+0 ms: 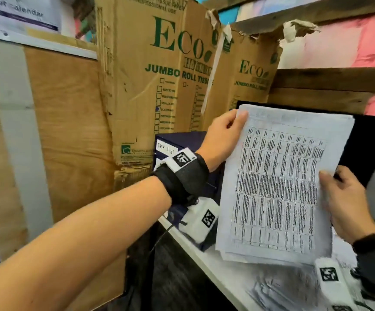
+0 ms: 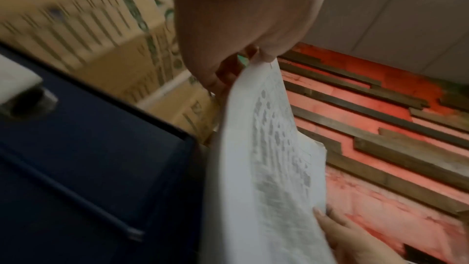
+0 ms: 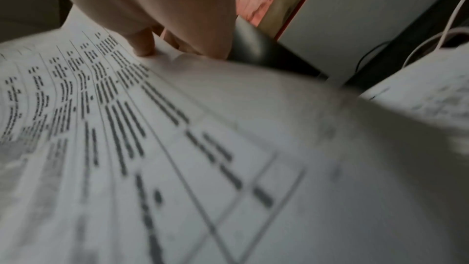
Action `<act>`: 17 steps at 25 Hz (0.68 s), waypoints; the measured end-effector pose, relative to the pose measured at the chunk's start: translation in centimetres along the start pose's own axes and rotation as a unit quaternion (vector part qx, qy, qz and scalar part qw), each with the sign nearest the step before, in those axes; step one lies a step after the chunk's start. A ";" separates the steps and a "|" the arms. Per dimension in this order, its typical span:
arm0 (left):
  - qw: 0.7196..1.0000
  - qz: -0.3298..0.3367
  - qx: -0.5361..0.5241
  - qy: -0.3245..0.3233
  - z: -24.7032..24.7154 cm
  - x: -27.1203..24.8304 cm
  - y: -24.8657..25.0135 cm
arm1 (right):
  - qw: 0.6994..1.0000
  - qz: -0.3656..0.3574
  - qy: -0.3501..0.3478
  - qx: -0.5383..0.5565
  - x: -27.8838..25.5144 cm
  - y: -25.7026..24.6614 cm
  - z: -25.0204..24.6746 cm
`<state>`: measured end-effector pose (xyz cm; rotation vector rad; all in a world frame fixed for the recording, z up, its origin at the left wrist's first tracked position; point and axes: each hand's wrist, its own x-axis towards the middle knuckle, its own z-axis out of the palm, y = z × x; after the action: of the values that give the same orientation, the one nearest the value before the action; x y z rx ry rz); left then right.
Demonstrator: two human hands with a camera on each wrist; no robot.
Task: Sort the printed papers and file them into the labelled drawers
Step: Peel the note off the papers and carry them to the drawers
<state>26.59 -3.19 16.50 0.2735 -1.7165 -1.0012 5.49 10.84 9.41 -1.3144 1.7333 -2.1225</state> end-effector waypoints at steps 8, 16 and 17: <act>0.966 -0.166 0.177 0.093 -15.4 -3.8 -8.3 | 0.998 0.045 0.022 0.040 -0.3 2.5 4.9; 0.877 -0.192 0.404 -0.174 -13.4 -8.9 -15.2 | 0.999 0.051 -0.011 -0.004 -2.2 2.8 6.3; 0.857 -0.198 0.425 -0.215 -12.8 -9.6 -16.3 | 0.998 0.050 -0.022 -0.009 -2.8 2.7 6.6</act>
<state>36.90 -13.50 -1.07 1.0761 -2.5227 -0.5246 10.43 6.48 5.46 -1.2405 1.7668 -2.0137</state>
